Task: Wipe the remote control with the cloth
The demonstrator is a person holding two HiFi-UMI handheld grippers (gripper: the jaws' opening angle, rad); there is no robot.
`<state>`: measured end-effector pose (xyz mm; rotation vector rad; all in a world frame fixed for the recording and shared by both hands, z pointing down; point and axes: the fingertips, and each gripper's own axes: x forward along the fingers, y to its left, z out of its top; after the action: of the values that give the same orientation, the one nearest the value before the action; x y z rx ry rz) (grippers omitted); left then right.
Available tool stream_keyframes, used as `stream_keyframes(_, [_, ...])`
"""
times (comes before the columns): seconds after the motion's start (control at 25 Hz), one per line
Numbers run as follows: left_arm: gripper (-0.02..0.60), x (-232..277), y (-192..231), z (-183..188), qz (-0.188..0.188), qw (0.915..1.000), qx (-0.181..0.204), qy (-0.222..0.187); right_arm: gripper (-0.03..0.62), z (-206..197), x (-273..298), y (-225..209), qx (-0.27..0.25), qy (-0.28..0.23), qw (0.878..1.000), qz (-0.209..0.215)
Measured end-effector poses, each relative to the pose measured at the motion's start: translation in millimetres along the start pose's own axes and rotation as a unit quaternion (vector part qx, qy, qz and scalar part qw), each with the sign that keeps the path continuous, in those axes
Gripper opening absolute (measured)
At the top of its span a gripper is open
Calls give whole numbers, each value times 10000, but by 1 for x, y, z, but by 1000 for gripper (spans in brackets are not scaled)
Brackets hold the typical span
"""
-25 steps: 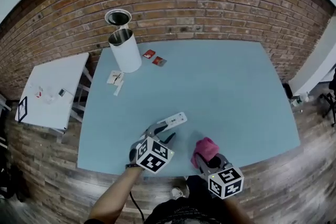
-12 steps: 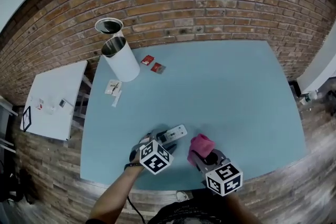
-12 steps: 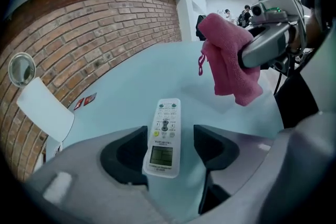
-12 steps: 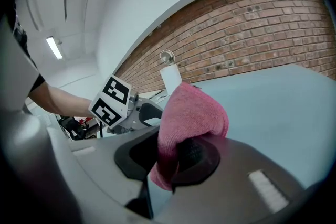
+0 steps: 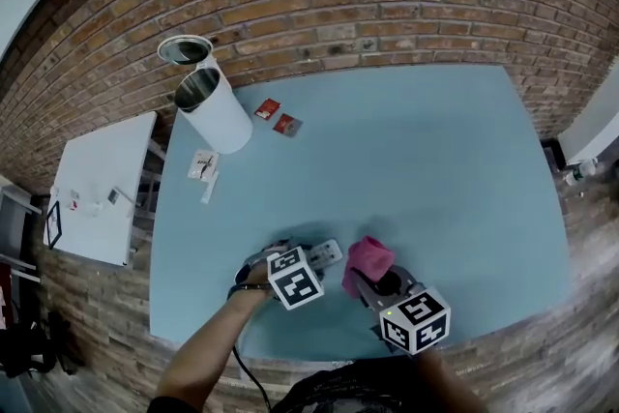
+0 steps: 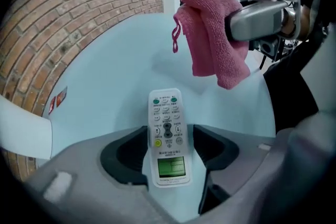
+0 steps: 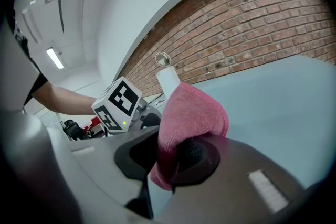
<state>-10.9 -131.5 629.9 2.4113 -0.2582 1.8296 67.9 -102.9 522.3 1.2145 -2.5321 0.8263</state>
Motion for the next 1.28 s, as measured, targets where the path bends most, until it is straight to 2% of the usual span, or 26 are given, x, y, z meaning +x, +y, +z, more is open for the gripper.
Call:
stream_keyframes(0.16, [252,3,-4,-2,-577,9975,-317,265,63,0,-1,-10,131,-13,9999,-31])
stream_keyframes(0.36, [239,2,-1,-2,-609,9967,-342,404,63,1,-2,-20,314,-86,9994,-68])
stream_keyframes(0.48, [236,1,-1,1,-729,9945,-728,200,63,4,-1,-23,361,-141,9992,-42])
stream_keyframes(0.72, [235,-10,-9,3,-1210,9764,-1775,-202,63,8,-3,-31,456,-199,9988,16])
stream_keyframes(0.88, [236,-28,-10,15,-1497,9542,-2455,-826,63,16,-3,-33,421,-282,9986,136])
stream_keyframes(0.96, [236,-40,-8,24,-1658,9363,-2838,-1241,63,23,-2,-31,335,-358,9985,234])
stream_keyframes(1.0, [236,-44,-6,28,-1756,9243,-3046,-1486,63,28,-1,-30,275,-405,9984,286])
stream_keyframes(1.08, [236,-55,-8,37,-2062,8926,-3459,-2026,63,37,1,-25,115,-504,9980,365])
stream_keyframes(1.16, [236,-71,-11,49,-2467,8520,-3797,-2628,63,47,0,-19,-62,-623,9971,423])
stream_keyframes(1.28, [236,-100,-11,67,-3108,7787,-4151,-3532,63,71,-3,-9,-387,-933,9940,420])
